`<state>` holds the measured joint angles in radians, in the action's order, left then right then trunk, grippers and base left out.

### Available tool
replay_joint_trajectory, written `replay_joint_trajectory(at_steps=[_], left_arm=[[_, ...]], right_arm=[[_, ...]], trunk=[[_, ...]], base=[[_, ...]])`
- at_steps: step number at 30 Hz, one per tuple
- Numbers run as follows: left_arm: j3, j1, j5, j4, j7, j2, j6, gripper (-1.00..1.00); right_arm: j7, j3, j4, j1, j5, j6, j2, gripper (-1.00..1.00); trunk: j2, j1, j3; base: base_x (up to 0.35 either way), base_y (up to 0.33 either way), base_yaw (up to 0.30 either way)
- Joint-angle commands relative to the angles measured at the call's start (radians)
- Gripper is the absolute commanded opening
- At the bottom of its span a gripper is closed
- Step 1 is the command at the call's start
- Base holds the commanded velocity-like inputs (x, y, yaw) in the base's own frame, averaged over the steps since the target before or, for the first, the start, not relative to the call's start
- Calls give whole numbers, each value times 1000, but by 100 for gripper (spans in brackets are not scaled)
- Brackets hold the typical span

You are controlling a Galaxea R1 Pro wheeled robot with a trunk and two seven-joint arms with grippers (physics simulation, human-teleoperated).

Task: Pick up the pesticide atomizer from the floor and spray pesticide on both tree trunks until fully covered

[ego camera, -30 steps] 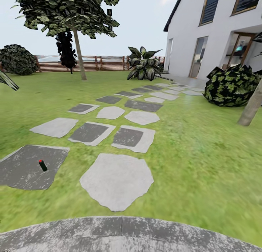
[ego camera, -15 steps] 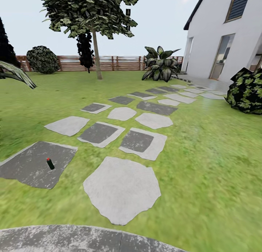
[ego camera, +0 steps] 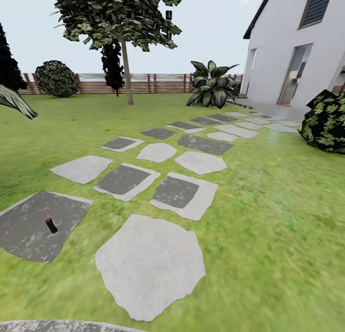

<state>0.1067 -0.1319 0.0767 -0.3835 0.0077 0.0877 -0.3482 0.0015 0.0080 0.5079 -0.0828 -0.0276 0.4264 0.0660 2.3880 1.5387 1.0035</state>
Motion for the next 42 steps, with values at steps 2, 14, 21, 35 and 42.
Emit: replay_joint_trajectory(at_steps=[2, 14, 21, 35, 42], left_arm=[[-2, 0, 0, 0, 0, 0, 0, 100], [-6, 0, -1, 1, 0, -2, 0, 100], [-7, 0, -1, 2, 0, -2, 0, 100], [-7, 0, 0, 2, 0, -2, 0, 100], [-7, -1, 0, 2, 0, -2, 0, 100]], right_arm=[[0, 0, 0, 0, 0, 0, 0, 100], [0, 1, -2, 0, -1, 0, -1, 100], [0, 1, -2, 0, -1, 0, -1, 100], [0, 1, -2, 0, -1, 0, -1, 100], [0, 1, -2, 0, -2, 0, -1, 100]], trunk=[[0, 0, 0], [0, 0, 0], [0, 0, 0], [0, 0, 0], [0, 0, 0]], base=[[279, -206, 0], [279, -207, 41], [276, -222, 217], [248, -233, 277], [241, -237, 278]])
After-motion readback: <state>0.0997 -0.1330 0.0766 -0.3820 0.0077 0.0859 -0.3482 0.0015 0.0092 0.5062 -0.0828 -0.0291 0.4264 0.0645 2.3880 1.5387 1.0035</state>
